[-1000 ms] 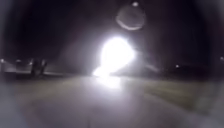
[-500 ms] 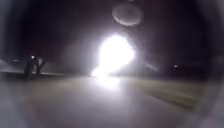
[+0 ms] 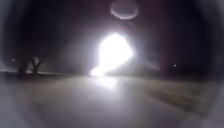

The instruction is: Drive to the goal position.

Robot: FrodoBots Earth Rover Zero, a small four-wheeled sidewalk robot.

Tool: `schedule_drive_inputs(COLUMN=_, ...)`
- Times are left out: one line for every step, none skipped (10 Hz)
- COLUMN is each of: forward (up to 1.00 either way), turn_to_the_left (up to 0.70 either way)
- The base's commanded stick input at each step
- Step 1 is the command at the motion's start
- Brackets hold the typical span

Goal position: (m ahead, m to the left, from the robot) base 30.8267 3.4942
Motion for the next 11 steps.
schedule_drive_inputs(forward=1.00, turn_to_the_left=0.08)
schedule_drive_inputs(forward=1.00, turn_to_the_left=0.08)
schedule_drive_inputs(forward=1.00, turn_to_the_left=0.05)
schedule_drive_inputs(forward=1.00, turn_to_the_left=0.04)
schedule_drive_inputs(forward=1.00, turn_to_the_left=0.04)
schedule_drive_inputs(forward=1.00, turn_to_the_left=0.04)
schedule_drive_inputs(forward=1.00, turn_to_the_left=0.04)
schedule_drive_inputs(forward=1.00, turn_to_the_left=0.05)
schedule_drive_inputs(forward=1.00, turn_to_the_left=0.05)
schedule_drive_inputs(forward=1.00, turn_to_the_left=0.05)
schedule_drive_inputs(forward=1.00, turn_to_the_left=0.05)
